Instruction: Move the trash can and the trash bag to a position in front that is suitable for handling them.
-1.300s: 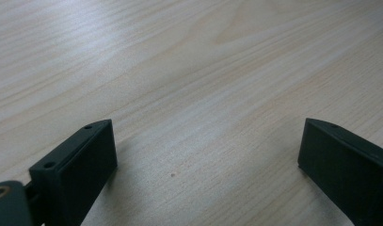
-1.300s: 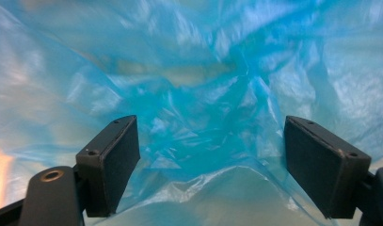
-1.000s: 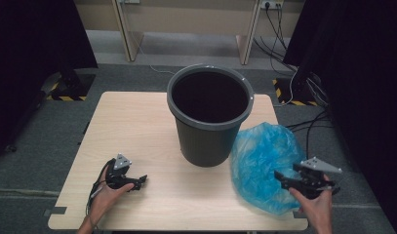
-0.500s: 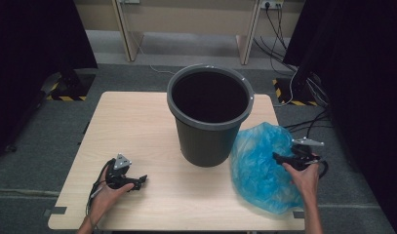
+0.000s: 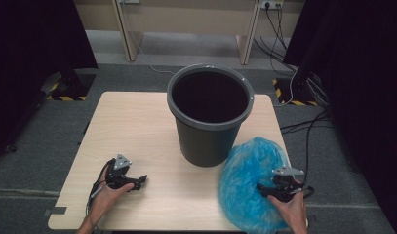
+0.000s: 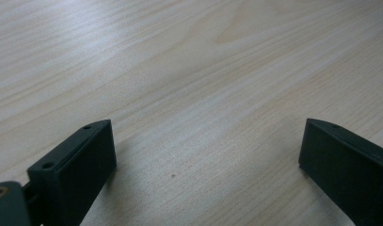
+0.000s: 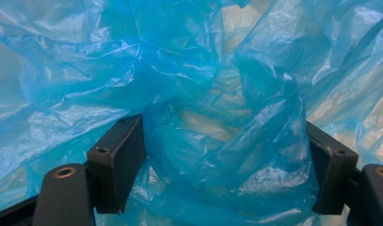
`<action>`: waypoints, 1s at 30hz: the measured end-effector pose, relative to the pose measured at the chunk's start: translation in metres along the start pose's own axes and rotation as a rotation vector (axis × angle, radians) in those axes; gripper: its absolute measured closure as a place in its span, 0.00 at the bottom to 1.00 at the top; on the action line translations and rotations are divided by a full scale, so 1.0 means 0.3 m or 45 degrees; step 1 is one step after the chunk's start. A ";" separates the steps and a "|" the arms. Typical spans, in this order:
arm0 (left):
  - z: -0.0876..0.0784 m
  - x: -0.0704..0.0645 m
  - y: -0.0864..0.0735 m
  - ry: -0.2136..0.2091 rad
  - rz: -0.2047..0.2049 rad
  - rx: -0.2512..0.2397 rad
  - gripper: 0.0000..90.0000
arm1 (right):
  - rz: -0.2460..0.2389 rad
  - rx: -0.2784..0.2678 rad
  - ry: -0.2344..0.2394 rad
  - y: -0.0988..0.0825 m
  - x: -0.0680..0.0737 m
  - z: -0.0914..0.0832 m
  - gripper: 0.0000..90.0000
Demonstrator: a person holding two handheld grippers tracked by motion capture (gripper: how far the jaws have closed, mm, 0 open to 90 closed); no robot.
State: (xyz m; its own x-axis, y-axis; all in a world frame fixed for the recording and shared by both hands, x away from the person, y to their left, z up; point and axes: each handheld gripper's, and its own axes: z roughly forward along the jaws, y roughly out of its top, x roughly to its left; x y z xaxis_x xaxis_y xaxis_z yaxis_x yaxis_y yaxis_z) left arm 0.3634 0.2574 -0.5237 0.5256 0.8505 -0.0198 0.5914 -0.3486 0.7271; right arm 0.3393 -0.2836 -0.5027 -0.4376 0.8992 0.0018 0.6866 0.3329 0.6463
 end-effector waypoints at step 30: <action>0.000 -0.001 0.000 0.002 -0.001 0.000 0.04 | -0.016 -0.303 0.212 0.050 0.071 -0.242 0.23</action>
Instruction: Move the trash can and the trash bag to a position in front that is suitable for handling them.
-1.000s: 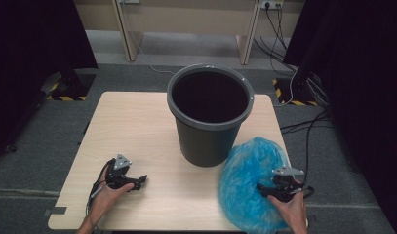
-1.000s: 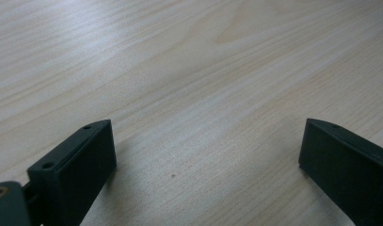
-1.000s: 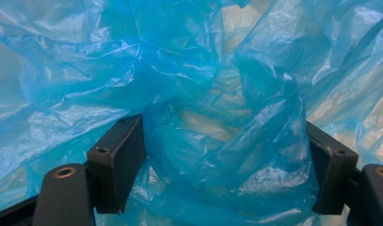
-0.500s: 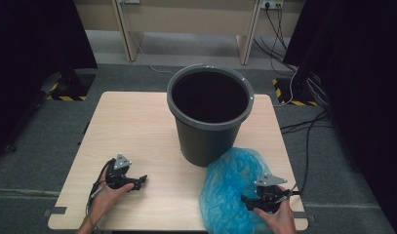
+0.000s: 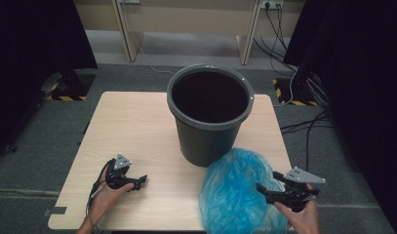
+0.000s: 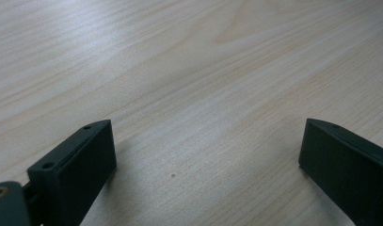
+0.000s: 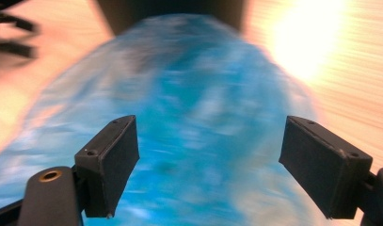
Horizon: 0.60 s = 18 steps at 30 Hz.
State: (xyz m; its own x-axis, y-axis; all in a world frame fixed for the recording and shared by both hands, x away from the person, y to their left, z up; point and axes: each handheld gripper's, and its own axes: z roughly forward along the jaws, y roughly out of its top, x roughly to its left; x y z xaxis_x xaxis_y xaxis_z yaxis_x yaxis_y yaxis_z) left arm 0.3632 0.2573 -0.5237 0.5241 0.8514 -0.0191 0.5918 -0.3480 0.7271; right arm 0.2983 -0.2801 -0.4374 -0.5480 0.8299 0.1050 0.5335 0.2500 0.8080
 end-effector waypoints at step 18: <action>-0.007 -0.010 -0.004 -0.018 0.008 -0.010 0.07 | -0.003 0.268 0.030 -0.097 0.010 0.195 0.24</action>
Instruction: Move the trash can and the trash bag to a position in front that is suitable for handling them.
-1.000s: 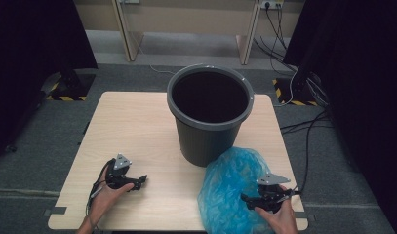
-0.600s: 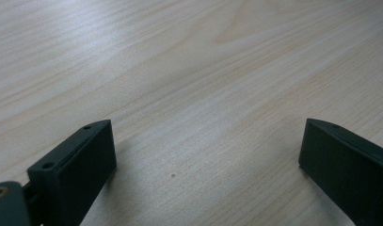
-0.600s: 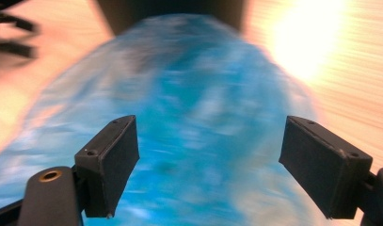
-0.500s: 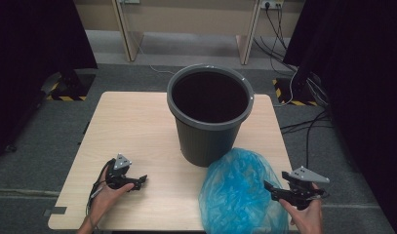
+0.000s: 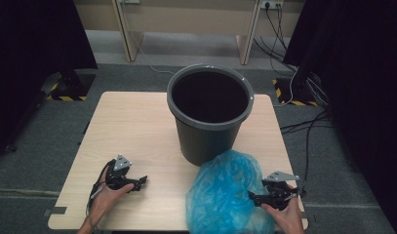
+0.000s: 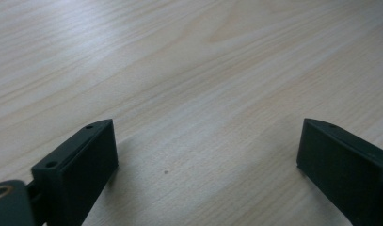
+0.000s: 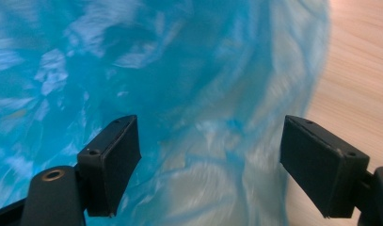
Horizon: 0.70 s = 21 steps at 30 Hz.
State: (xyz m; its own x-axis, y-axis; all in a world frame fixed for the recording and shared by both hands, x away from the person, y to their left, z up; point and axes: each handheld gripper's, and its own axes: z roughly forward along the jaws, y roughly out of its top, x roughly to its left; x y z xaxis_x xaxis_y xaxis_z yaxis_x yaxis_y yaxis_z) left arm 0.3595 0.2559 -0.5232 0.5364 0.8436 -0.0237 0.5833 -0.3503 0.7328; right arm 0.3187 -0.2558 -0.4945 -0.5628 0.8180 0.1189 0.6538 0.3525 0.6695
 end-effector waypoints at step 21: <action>-0.063 -0.257 0.136 -0.480 -0.082 -0.189 0.16 | 0.148 -0.175 -0.267 -0.039 -0.140 -0.122 0.24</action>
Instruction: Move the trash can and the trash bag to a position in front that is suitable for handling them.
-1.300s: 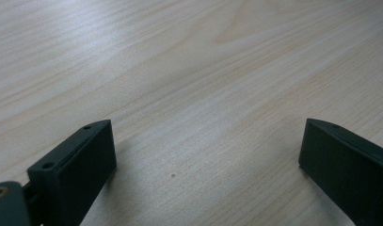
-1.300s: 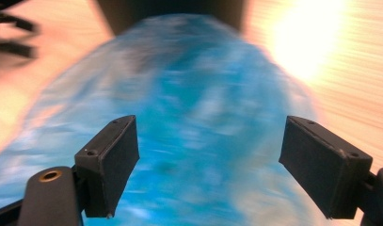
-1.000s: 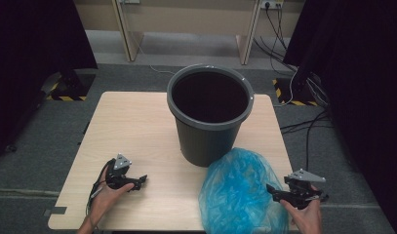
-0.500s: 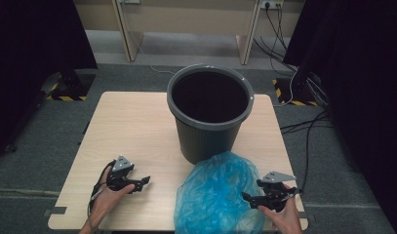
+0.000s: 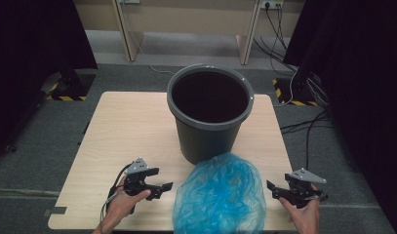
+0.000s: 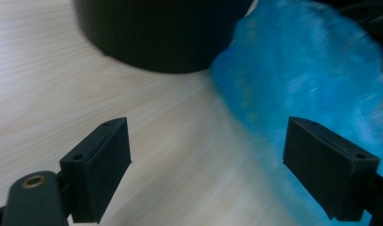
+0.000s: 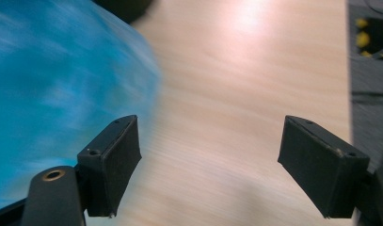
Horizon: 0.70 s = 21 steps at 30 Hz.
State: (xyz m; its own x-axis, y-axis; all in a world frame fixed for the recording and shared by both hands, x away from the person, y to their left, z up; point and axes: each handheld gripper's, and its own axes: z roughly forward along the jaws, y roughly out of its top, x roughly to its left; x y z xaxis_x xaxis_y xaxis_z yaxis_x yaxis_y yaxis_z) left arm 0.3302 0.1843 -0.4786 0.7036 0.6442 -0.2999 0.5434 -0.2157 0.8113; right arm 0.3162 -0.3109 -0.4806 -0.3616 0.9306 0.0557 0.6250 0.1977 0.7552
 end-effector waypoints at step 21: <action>0.221 -0.105 0.041 -0.230 0.079 0.074 0.96 | -0.020 0.057 -0.095 -0.067 -0.024 0.087 0.21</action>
State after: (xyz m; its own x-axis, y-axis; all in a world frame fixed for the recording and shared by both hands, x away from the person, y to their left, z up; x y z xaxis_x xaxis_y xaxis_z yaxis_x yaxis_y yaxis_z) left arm 0.3453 0.1126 -0.4924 0.8045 0.4873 -0.3395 0.5182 -0.2966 0.8022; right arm 0.3243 -0.3136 -0.5132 -0.3199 0.9474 -0.0060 0.6509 0.2244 0.7253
